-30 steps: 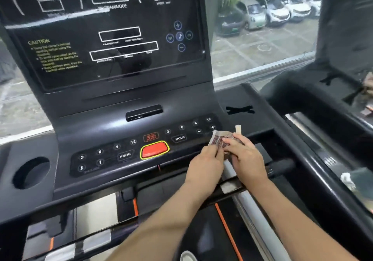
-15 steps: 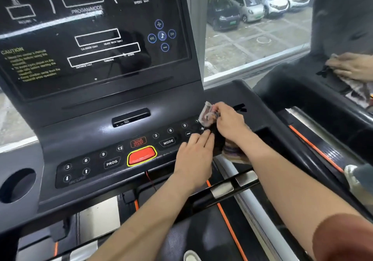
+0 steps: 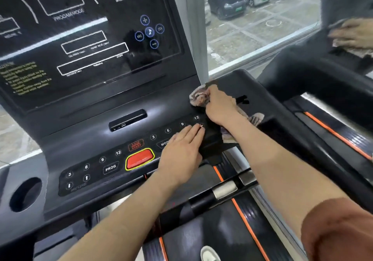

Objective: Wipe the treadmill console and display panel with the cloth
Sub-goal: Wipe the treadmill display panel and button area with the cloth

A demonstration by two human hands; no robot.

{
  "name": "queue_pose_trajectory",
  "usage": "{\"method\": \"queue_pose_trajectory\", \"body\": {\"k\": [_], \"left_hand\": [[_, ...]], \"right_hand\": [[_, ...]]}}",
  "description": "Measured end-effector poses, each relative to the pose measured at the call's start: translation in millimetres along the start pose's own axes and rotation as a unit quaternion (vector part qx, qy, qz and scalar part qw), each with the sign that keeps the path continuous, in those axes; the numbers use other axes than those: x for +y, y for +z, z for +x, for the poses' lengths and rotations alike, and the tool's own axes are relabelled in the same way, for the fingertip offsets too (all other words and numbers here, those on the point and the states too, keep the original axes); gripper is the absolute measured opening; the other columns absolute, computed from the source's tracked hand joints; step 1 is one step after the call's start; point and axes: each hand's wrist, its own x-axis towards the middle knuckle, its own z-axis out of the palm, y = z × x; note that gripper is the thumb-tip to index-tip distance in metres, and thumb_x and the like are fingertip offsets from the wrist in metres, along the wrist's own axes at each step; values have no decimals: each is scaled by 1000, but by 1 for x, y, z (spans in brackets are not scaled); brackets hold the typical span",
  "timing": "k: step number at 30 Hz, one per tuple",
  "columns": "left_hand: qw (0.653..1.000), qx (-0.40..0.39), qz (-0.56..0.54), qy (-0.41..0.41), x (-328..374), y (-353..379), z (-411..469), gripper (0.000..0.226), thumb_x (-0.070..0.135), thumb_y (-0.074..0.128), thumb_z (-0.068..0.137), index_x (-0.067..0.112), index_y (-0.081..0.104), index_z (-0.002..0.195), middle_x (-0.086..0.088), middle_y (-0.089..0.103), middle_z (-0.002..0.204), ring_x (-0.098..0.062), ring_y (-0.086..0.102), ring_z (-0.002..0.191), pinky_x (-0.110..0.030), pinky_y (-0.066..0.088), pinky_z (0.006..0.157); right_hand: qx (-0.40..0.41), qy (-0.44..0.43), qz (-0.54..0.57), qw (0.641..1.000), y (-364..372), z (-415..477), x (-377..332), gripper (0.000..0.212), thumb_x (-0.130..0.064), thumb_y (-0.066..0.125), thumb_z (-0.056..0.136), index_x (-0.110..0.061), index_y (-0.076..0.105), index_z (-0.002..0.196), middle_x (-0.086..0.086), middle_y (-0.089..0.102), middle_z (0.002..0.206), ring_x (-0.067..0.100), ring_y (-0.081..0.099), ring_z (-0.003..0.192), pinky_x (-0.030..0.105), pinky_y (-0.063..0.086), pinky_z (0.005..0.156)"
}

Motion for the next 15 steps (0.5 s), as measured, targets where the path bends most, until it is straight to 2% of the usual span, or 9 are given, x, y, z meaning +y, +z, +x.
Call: {"method": "queue_pose_trajectory", "body": {"k": [2,4,6,7,8,10,12,13,15], "left_hand": [[1000,18,2,3,-1,5,2,61,23,37,77,5,55,132,-12,57,136,-32,55,122,-47,51,94],[1000,28,-12,0,0,4,1,55,18,52,79,5,56,132,-12,56,137,-32,54,124,-46,48,99],[999,31,-31,-6,0,2,-3,58,13,60,83,7,48,140,-9,45,147,-28,42,136,-34,30,113],[999,29,-41,-11,0,1,-7,60,12,59,84,9,45,142,-7,40,150,-26,37,139,-27,20,114],[998,32,-51,-19,-1,0,-14,59,10,60,83,10,47,141,-7,42,149,-25,37,139,-23,17,112],[996,45,-71,-38,-5,-2,-34,51,6,64,76,12,62,127,-8,56,137,-28,51,126,-29,33,108],[990,76,-88,-79,-15,-5,-59,38,5,66,72,17,72,108,-3,64,115,-28,58,107,-34,52,91],[985,98,-91,-107,-23,-7,-73,33,5,68,70,19,74,100,-1,64,104,-26,58,99,-31,53,83],[972,134,-95,-170,-39,-11,-98,30,2,71,68,21,75,90,2,60,92,-24,55,89,-26,46,79]], "right_hand": [[26,-3,11,1000,1,-35,16,32,-10,44,89,-17,44,120,11,58,120,37,55,107,42,37,92],[54,-4,37,998,4,-70,30,35,-6,44,87,-15,48,120,10,57,120,35,54,108,43,36,94],[83,-14,59,995,8,-94,37,39,1,46,82,-11,51,118,10,57,119,33,53,111,44,36,96],[90,-14,67,994,10,-100,38,41,4,46,80,-10,53,118,10,57,120,33,52,113,44,37,97],[89,-6,74,993,12,-103,38,42,6,46,79,-9,54,118,10,57,121,31,50,115,43,37,98],[91,9,73,993,17,-107,35,43,7,46,80,-9,57,119,10,57,122,31,48,117,39,37,98],[105,-3,51,993,21,-110,31,43,8,46,80,-10,60,116,11,57,121,32,48,117,35,40,95],[107,-10,46,993,21,-112,31,42,9,45,80,-9,61,114,11,57,123,33,47,119,29,42,92],[94,-17,50,994,21,-117,27,36,9,45,81,-7,61,109,8,54,124,32,44,124,9,39,79]]}}
